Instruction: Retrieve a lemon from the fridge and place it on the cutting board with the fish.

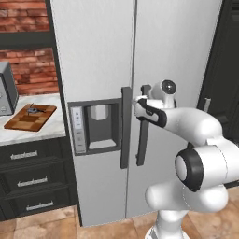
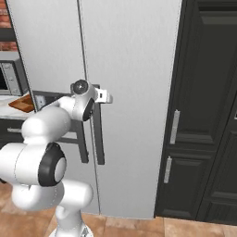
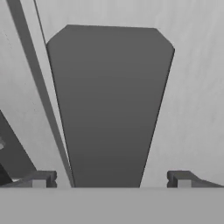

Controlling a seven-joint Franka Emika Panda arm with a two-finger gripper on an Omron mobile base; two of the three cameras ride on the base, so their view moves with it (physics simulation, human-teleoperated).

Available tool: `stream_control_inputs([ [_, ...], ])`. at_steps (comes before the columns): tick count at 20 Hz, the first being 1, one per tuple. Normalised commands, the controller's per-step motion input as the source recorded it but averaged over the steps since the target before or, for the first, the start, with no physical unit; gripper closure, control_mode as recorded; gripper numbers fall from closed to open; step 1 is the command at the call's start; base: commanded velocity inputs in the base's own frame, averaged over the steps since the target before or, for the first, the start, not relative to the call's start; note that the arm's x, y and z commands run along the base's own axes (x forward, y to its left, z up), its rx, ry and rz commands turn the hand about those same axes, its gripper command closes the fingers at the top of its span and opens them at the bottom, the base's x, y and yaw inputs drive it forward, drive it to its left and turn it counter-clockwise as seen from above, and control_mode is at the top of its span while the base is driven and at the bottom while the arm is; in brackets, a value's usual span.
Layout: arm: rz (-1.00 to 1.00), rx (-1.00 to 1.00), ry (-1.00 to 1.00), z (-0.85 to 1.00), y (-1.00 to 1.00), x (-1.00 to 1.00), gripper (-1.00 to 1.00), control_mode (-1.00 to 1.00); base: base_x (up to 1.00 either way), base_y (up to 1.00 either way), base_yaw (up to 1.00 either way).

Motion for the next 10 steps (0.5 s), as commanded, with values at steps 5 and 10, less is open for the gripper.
stream_control_inputs([
  [5, 0.09, 0.03, 0.00, -0.22, 0.00, 0.60, 1.00, -1.00, 0.00, 0.00, 0.00],
  [10, 0.02, 0.00, 0.02, -0.03, -0.01, 0.20, 1.00, -1.00, 0.00, 0.00, 0.00],
])
